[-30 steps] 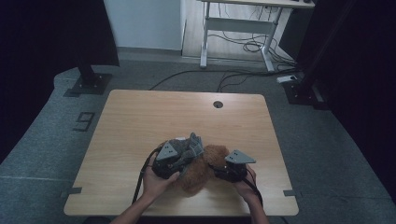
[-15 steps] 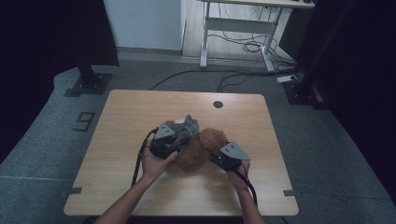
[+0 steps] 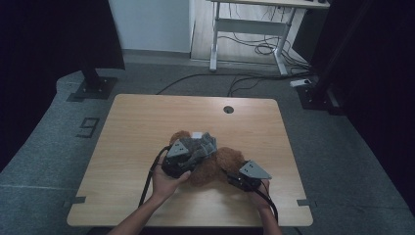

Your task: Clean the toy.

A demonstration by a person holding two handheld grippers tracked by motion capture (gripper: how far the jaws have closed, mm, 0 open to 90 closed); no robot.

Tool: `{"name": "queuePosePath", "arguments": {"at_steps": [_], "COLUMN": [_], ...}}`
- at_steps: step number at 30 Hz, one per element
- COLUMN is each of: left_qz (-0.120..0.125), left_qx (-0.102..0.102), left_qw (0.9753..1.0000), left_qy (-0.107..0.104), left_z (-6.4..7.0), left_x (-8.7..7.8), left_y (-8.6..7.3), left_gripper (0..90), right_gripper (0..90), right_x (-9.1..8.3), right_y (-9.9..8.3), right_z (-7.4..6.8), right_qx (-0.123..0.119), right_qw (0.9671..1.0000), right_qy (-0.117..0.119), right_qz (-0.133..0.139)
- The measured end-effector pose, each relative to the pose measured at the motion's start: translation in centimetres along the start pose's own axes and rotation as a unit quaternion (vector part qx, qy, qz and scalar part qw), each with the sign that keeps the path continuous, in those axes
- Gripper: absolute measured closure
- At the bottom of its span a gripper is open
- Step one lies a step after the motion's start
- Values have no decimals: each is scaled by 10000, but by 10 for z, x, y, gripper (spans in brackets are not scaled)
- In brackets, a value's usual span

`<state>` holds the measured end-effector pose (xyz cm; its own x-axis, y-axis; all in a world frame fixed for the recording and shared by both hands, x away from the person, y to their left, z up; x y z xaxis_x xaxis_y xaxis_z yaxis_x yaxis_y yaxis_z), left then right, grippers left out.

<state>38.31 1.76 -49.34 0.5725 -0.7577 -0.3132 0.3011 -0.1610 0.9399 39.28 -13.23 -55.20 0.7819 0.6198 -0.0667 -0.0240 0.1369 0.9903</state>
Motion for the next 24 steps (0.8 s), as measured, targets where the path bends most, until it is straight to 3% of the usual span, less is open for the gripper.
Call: {"name": "queuePosePath", "arguments": {"at_steps": [6,9,11,13,15,16,20,24], "left_qz": [2,-349,-665,-703,-671,-677,-695,-681], "left_qx": [270,369,403,393,252,276,319,18], "left_qw": [9992,9978,9959,9958,9962,9961,9968,9975], "left_qy": [-307,-427,-461,-445,-503,-497,-224,-203], "left_z": [39,56,60,59,58,56,40,21], "left_x": [33,64,80,87,86,84,70,55], "left_y": [36,38,26,17,14,13,8,0], "left_gripper": [769,768,767,766,768,769,771,773], "right_gripper": [412,404,397,384,379,378,375,372], "right_x": [-3,-5,-7,-9,-10,-11,-10,-12], "right_y": [0,-2,-2,-3,-7,-8,-7,-7], "right_z": [-4,-4,-4,-3,-1,-1,-1,-1], "right_qx": [-67,-61,-58,-82,-40,-12,-2,38], "right_qw": [9999,9999,9999,10000,10000,10000,10000,9999], "right_qy": [-54,-46,-38,-35,-18,6,12,56], "right_qz": [66,85,84,26,-2,1,-78,-106]}}
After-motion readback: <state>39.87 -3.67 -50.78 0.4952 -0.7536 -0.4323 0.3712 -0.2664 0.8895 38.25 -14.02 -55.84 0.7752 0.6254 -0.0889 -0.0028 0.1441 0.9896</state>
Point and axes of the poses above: each handheld gripper's, and its own axes: x roughly forward along the jaws, y roughly out of its top, z roughly to its right, the point moved 9 cm from there along x, roughly forward along the jaws, and after that the axes turned 11 degrees about z, right-handed, at the moved point
